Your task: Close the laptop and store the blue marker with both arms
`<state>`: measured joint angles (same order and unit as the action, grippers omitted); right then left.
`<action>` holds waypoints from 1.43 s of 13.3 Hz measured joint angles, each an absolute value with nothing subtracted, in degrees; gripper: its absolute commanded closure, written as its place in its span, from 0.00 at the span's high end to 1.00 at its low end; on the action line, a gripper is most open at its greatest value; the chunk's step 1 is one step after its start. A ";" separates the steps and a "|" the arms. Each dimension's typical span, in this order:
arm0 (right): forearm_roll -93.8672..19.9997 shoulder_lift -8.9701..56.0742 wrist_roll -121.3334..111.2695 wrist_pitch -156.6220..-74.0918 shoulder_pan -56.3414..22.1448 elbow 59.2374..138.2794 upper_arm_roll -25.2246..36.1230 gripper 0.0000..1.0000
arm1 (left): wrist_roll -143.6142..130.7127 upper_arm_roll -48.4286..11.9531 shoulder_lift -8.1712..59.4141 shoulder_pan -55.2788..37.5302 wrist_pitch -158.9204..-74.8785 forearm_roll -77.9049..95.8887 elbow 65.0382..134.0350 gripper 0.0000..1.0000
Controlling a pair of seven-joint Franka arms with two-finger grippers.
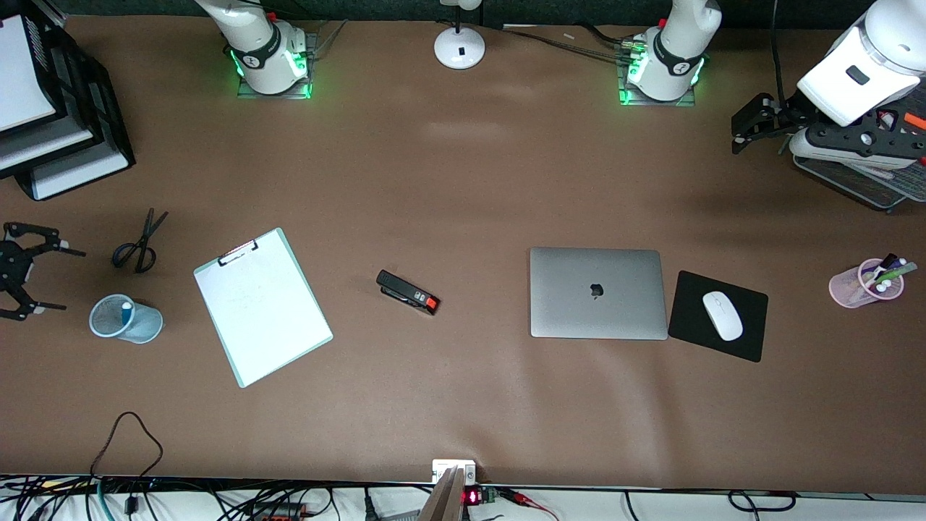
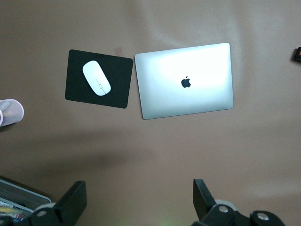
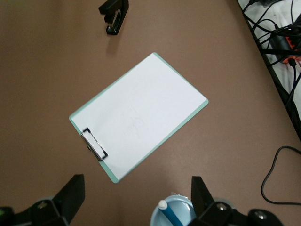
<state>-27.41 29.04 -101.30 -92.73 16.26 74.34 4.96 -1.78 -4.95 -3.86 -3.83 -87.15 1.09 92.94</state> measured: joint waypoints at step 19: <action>0.34 12.99 2.66 -81.73 -8.91 81.13 4.43 1.00 | -1.78 -4.94 -3.81 -3.69 -87.15 1.09 93.12 1.00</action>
<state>0.34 12.99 2.66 -81.73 -8.91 81.13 4.43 -1.78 -4.94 -3.81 -3.69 -87.15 1.09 93.12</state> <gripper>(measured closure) 0.000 0.000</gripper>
